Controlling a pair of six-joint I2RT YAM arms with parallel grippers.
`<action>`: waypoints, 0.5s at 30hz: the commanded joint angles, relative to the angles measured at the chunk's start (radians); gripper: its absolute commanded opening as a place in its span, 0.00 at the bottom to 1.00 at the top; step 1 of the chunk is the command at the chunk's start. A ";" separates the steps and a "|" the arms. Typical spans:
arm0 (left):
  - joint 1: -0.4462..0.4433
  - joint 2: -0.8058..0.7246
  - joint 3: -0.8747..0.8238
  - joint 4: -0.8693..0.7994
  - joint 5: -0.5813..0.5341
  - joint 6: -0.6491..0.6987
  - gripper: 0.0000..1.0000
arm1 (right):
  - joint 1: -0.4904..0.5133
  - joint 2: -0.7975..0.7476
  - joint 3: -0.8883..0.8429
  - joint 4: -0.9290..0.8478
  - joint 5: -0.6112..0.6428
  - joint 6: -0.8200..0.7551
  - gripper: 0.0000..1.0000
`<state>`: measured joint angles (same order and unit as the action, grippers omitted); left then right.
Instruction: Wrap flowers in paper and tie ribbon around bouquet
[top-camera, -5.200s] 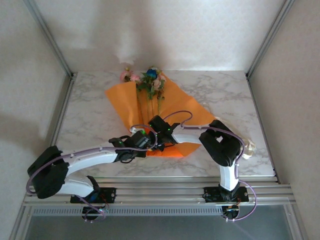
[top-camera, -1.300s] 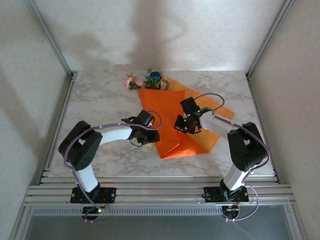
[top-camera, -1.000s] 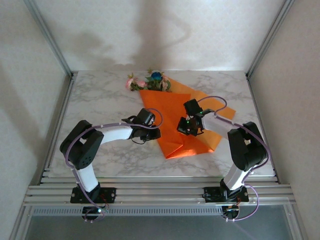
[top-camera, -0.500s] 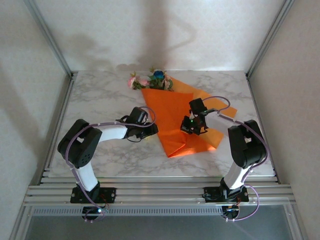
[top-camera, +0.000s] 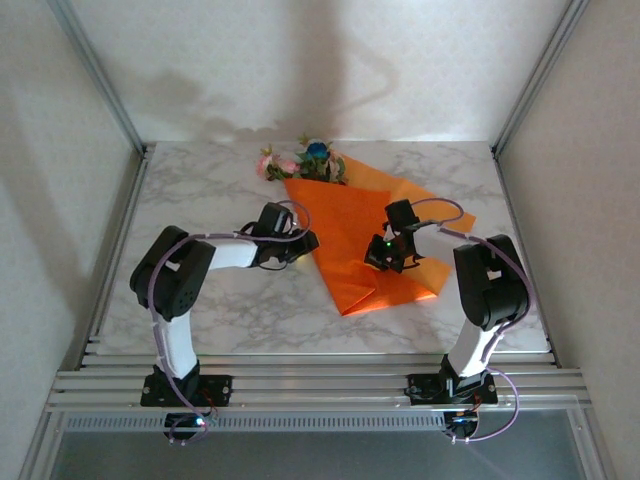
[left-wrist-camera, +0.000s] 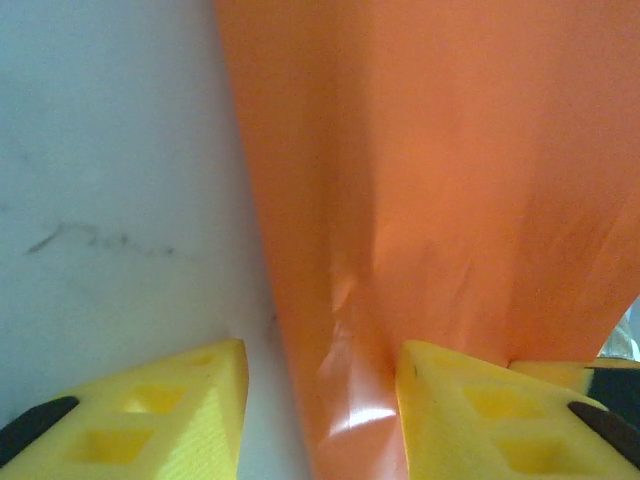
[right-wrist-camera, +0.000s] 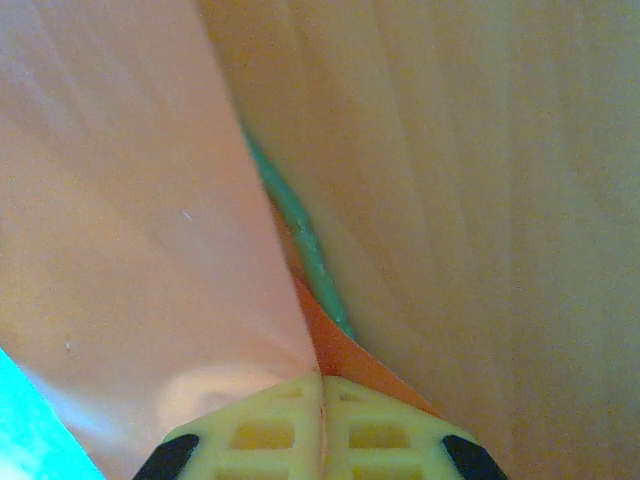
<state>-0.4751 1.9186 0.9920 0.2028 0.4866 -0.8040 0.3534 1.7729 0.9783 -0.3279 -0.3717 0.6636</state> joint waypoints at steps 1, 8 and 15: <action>0.002 0.047 0.035 0.059 0.019 -0.013 0.42 | -0.011 0.035 -0.018 0.000 -0.005 -0.028 0.00; 0.004 0.071 0.080 0.016 -0.006 0.013 0.06 | -0.014 0.063 -0.023 -0.006 0.002 -0.037 0.00; 0.038 0.046 0.065 0.037 -0.023 0.014 0.08 | -0.016 0.080 -0.014 -0.033 0.018 -0.050 0.00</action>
<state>-0.4660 1.9785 1.0473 0.2276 0.4953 -0.8017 0.3473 1.7977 0.9806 -0.2981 -0.4110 0.6380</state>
